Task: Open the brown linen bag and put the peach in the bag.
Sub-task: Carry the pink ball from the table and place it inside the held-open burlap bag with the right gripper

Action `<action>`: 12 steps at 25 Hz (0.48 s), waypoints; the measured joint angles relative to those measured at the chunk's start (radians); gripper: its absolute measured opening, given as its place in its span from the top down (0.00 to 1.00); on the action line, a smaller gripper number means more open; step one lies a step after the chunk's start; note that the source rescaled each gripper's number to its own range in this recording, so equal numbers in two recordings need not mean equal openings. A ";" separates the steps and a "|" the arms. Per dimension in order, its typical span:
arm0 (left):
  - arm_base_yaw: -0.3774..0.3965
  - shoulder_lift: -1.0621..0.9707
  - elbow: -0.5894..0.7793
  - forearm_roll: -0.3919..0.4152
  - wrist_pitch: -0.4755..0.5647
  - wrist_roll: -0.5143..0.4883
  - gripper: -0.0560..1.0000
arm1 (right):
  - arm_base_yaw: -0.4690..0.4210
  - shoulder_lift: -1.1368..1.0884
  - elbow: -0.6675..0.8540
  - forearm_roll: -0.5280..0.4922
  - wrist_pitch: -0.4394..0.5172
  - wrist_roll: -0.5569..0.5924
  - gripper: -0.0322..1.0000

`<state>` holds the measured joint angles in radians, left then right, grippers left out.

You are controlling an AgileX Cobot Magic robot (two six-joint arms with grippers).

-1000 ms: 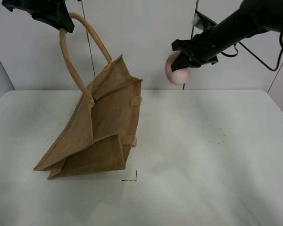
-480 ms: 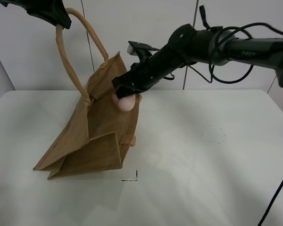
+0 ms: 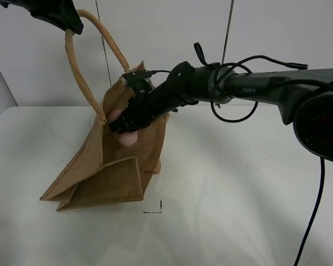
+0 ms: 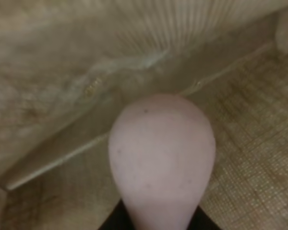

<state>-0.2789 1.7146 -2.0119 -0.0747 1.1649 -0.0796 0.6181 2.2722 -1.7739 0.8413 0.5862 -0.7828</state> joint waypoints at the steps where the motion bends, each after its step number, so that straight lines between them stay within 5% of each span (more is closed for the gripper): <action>1: 0.000 0.000 0.000 0.000 0.000 0.000 0.95 | 0.005 0.007 0.000 0.000 -0.006 -0.005 0.97; 4: 0.000 0.000 0.000 0.000 0.000 0.000 0.95 | 0.016 0.023 0.000 -0.001 -0.020 -0.028 0.91; 6: 0.000 0.000 0.000 0.000 0.000 0.000 0.95 | 0.022 0.024 0.000 -0.003 -0.027 -0.036 0.69; 9: 0.000 0.000 0.000 0.000 0.000 0.000 0.95 | 0.025 0.024 0.000 -0.016 -0.033 -0.039 0.21; 12: 0.000 0.000 0.000 0.005 0.000 0.000 0.95 | 0.025 0.024 -0.001 -0.055 -0.027 0.021 0.05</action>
<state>-0.2789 1.7146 -2.0119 -0.0694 1.1649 -0.0796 0.6435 2.2966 -1.7747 0.7865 0.5594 -0.7613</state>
